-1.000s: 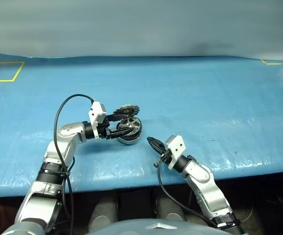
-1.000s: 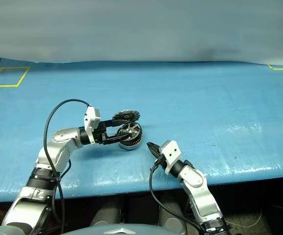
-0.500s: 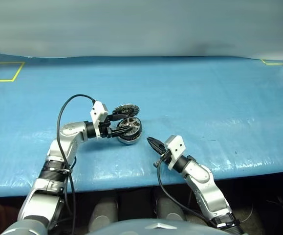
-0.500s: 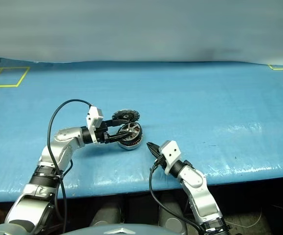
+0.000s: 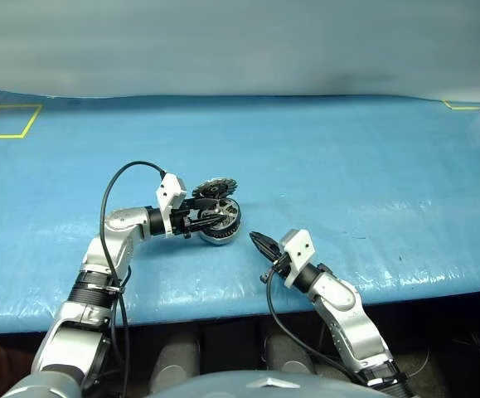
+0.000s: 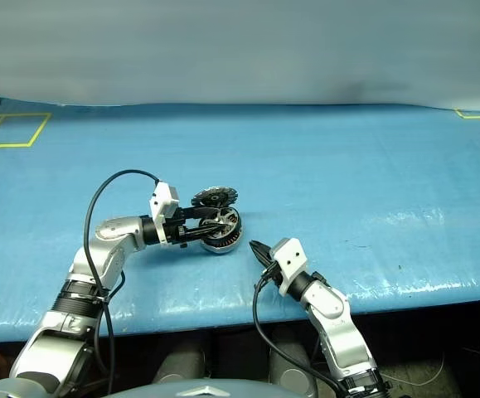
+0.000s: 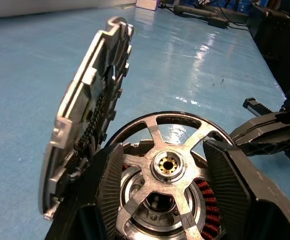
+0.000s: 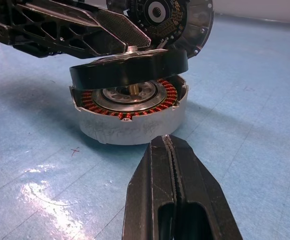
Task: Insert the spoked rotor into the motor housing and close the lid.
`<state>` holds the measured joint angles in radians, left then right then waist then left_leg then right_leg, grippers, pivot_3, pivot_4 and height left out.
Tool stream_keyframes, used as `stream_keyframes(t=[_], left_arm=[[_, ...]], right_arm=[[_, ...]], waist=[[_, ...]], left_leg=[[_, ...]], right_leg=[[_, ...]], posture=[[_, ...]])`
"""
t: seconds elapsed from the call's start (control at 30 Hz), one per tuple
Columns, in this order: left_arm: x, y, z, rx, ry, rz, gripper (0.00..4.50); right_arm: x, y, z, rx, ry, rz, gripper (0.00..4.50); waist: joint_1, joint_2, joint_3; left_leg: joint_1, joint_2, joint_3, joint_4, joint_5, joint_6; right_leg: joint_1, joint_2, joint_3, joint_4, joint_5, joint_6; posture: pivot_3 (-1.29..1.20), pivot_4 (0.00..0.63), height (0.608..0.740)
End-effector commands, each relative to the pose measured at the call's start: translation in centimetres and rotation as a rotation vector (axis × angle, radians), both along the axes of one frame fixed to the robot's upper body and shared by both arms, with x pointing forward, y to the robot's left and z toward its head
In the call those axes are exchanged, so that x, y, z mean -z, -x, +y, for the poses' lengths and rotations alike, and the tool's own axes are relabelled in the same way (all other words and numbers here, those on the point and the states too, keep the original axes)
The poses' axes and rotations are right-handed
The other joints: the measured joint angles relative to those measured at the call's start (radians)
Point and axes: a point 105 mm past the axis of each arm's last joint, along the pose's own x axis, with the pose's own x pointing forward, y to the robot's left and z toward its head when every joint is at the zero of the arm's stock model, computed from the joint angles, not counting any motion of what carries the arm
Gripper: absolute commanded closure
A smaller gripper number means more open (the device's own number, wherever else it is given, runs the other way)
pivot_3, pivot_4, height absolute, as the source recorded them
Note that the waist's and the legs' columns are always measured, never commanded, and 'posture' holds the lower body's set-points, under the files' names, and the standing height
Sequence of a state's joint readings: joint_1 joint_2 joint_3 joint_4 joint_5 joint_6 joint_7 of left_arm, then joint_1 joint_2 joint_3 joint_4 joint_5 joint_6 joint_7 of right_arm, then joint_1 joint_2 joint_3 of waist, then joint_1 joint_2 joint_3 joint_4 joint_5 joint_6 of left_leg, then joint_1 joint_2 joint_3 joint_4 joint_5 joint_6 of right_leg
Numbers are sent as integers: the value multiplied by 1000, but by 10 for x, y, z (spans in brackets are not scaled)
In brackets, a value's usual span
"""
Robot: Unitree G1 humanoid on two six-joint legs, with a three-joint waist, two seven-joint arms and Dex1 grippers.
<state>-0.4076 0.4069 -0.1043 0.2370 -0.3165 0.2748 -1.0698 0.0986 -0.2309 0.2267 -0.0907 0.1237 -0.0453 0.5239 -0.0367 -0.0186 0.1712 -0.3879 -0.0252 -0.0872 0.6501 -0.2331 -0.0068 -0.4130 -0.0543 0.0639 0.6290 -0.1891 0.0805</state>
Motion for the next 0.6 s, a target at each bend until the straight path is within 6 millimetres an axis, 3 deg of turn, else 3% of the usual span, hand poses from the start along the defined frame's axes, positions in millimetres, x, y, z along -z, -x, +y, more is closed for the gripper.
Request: stream_keyframes(t=[0.03,0.17,0.3,0.6], left_arm=[[-4,0,1,13,-11,-23,1800],[-4,2,2,17,-7,-6,1800],[-3,1,3,6,-18,-13,2715],[-3,1,4,5,-15,-10,2715]], right_arm=[[-10,0,1,0,-16,-46,4500],[-10,0,1,-1,-16,-45,4500],[-10,0,1,-2,-16,-45,4500],[-10,-1,2,-2,-14,-48,4500]], waist=[[0,0,0],[0,0,0],[0,0,0],[0,0,0]], left_leg=[[0,0,0,0,0,0],[0,0,0,0,0,0],[0,0,0,0,0,0],[0,0,0,0,0,0]], right_leg=[[0,0,0,0,0,0],[0,0,0,0,0,0],[0,0,0,0,0,0],[0,0,0,0,0,0]], posture=[[0,150,740],[0,150,740],[0,150,740],[0,150,740]])
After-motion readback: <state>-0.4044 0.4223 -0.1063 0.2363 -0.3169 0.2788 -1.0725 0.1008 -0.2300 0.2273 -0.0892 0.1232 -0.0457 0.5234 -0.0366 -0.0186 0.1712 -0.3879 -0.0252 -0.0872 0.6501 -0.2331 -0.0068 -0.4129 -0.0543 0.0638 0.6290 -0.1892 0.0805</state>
